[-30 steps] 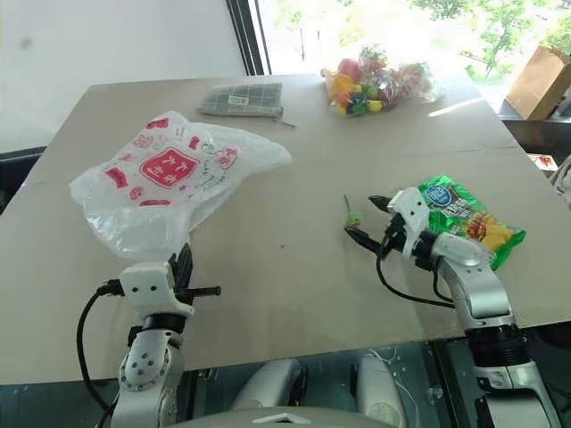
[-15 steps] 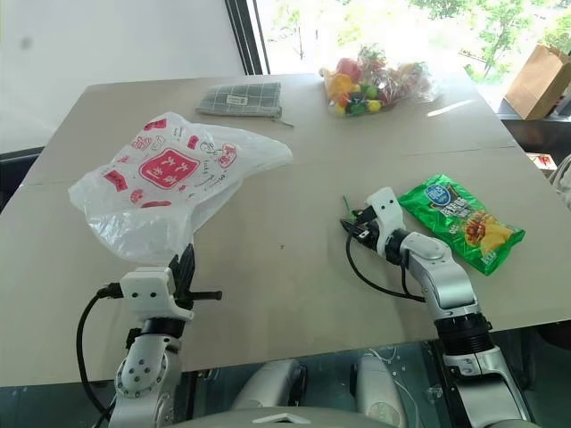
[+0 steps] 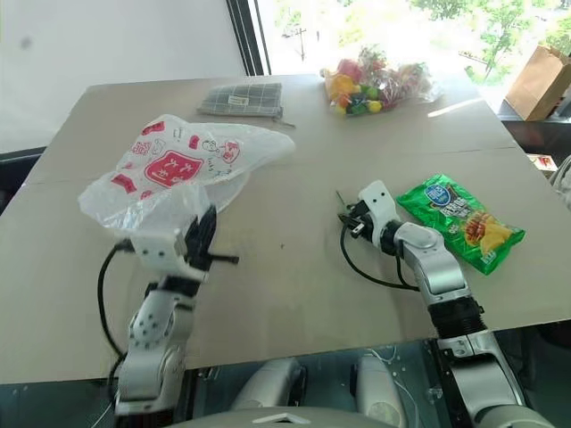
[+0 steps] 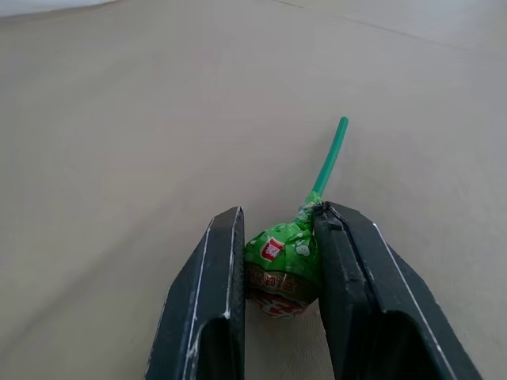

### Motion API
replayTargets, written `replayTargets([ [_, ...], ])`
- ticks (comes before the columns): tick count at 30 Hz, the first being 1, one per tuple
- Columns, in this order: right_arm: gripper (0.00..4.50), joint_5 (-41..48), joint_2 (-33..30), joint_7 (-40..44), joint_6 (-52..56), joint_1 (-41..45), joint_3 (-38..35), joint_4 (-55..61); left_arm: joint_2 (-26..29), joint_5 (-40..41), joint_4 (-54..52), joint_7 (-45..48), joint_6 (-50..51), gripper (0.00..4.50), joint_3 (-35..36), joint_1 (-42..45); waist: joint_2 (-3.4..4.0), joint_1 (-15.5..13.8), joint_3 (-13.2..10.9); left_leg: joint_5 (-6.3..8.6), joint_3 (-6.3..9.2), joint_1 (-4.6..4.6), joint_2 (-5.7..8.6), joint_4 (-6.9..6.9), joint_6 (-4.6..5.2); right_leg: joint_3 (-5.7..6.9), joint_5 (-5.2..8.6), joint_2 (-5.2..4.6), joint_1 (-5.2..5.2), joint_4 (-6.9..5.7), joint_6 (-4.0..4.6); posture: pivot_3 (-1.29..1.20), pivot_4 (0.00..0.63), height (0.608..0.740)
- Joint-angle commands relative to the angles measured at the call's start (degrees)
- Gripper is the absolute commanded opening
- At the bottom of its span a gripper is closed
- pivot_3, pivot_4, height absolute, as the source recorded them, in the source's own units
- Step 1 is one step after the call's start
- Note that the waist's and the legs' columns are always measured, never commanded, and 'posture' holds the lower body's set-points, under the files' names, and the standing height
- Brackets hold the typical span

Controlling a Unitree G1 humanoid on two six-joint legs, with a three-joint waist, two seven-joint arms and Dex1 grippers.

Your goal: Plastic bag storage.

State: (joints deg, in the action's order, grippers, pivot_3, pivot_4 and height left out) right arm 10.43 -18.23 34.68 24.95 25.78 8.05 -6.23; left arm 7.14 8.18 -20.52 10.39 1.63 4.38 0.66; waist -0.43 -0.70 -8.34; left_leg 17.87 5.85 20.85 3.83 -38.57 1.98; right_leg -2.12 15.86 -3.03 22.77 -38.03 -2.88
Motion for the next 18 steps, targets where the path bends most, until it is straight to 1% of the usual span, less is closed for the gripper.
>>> replayTargets([
  [1, 0.73, -0.1, -0.2, -1.0, -0.6, 0.5, -1.8, 0.1, -0.9, 0.9, 4.1, 2.8, 1.3, 0.00, -4.2, 7.2, 0.01, 0.2, 0.0, 0.00, -0.04, -0.01, 0.01, 0.00, 0.00, -0.01, 0.00, 0.00, 0.00, 0.02, 0.00, 0.00, 0.150, 0.740],
  [4, 0.73, 0.4, -0.2, -1.9, -0.1, 0.5, -3.2, 0.2, -0.6, 4.5, 6.6, 11.0, 4.0, 0.00, -9.6, 11.6, 0.00, 0.3, 0.0, 0.00, -0.06, 0.03, 0.03, 0.00, 0.01, 0.10, 0.00, -0.01, 0.02, 0.06, 0.00, 0.00, 0.150, 0.740],
  [6, 0.73, 1.0, -0.2, -1.9, -0.1, 0.8, -4.0, 0.0, 3.3, 6.9, 4.9, 19.9, 5.9, 0.00, -13.9, 11.8, 0.00, 0.6, 0.0, 0.00, -0.05, 0.05, 0.03, 0.02, 0.01, 0.09, 0.00, -0.01, 0.04, 0.07, 0.00, 0.00, 0.150, 0.740],
  [8, 0.73, 2.5, -0.1, -0.7, 0.3, 1.4, -4.8, 0.0, 6.9, 9.2, 2.2, 25.2, 7.8, 0.00, -15.6, 10.5, 0.01, 1.1, 0.0, 0.00, -0.06, 0.09, 0.01, 0.08, 0.01, 0.07, 0.00, 0.00, 0.14, 0.06, 0.00, 0.00, 0.150, 0.740],
  [10, 0.73, 4.9, -0.1, 1.7, 1.9, 1.7, -5.3, 0.9, 10.0, 11.5, -0.6, 27.2, 9.4, 0.00, -14.5, 7.3, 0.03, 1.8, 0.0, 0.00, -0.07, 0.15, 0.00, 0.11, 0.01, 0.00, 0.01, 0.02, 0.27, 0.03, 0.00, 0.00, 0.150, 0.740],
  [11, 0.73, 5.9, -0.1, 2.8, 2.6, 1.8, -5.3, 1.4, 11.2, 12.1, -1.6, 27.9, 9.7, 0.00, -13.9, 6.0, 0.04, 3.0, 0.0, 0.00, -0.09, 0.17, 0.00, 0.12, 0.01, -0.06, 0.00, 0.04, 0.33, 0.01, 0.00, 0.00, 0.150, 0.740],
  [15, 0.73, 10.6, -1.4, 11.9, 5.7, 1.5, -2.8, 4.5, 14.9, 14.2, -5.3, 28.4, 8.7, 0.00, -9.1, -1.9, 0.07, 3.1, 0.0, 0.00, -0.09, 0.27, -0.05, 0.17, 0.00, -0.31, 0.00, 0.11, 0.53, -0.05, 0.01, 0.00, 0.150, 0.740],
  [18, 0.73, 11.6, 0.4, 16.9, 5.7, 5.5, 0.7, 2.9, 15.5, 15.5, -8.2, 27.5, 7.2, 0.00, -5.2, -9.0, 0.11, 3.2, 0.0, 0.00, -0.10, 0.29, -0.05, 0.18, 0.00, -0.38, 0.00, 0.11, 0.56, -0.03, 0.00, 0.00, 0.150, 0.740],
])
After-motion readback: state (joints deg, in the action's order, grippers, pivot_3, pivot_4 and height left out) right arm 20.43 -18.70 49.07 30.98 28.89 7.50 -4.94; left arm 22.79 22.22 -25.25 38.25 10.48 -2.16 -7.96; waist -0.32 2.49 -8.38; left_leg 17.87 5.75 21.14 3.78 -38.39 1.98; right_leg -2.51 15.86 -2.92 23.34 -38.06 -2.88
